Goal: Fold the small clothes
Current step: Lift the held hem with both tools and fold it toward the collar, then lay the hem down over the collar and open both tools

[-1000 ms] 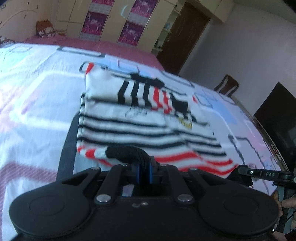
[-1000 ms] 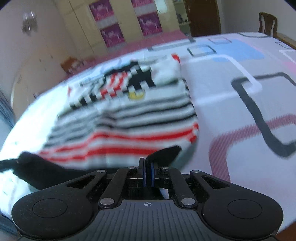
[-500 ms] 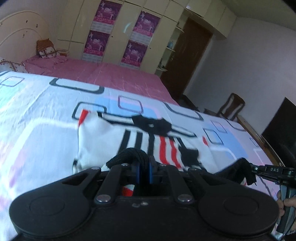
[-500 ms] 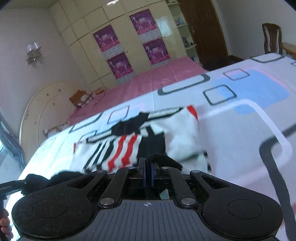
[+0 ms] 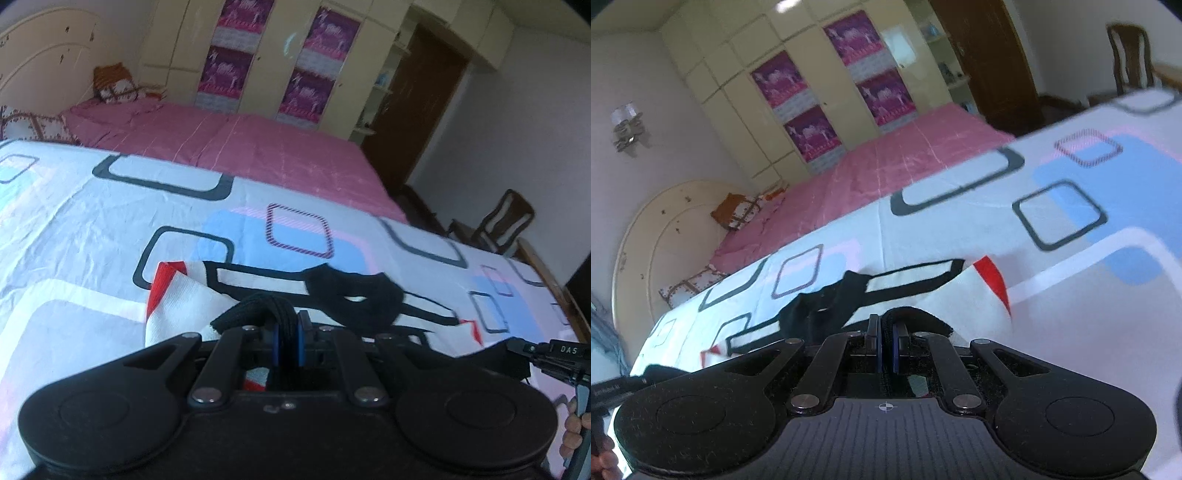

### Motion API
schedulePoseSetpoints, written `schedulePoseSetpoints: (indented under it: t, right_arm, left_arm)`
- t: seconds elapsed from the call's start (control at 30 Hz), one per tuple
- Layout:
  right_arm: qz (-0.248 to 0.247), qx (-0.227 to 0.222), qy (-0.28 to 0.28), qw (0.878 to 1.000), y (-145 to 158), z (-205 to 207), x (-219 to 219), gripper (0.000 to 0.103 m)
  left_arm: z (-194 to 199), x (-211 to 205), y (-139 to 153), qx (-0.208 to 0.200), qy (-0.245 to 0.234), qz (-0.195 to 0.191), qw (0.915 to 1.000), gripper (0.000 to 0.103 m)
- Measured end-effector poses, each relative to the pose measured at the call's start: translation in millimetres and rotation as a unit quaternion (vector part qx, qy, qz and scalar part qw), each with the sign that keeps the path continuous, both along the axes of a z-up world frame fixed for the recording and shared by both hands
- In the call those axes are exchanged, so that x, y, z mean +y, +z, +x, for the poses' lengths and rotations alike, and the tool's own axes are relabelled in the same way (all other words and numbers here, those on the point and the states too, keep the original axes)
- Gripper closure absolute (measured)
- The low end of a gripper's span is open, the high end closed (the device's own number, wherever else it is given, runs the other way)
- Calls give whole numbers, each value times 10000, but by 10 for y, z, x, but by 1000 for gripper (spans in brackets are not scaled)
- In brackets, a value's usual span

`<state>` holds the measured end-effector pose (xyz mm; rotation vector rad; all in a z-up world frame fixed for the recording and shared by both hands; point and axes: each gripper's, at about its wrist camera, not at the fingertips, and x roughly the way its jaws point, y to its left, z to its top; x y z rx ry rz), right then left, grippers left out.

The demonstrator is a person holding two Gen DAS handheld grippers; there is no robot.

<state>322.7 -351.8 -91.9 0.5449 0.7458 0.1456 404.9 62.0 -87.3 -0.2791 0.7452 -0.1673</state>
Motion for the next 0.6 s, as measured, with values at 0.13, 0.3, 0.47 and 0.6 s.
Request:
schedulePoseSetpoints:
  t: [0.13, 0.3, 0.47, 0.6]
  right_arm:
    - [239, 299, -148, 9992, -209, 303, -82, 98]
    - [258, 504, -205, 9982, -389, 579, -100, 98]
    - [362, 631, -283, 9969, -543, 721, -172, 98]
    - [475, 485, -230, 9974, -521, 716, -260, 78]
  left_arm:
    - [275, 24, -165, 233, 153, 46, 9996, 94]
    - [529, 65, -391, 569, 335, 63, 9978, 94]
    - [702, 102, -558, 905, 381, 34, 9952, 87]
    - [712, 197, -528, 826, 383, -288, 9954, 77]
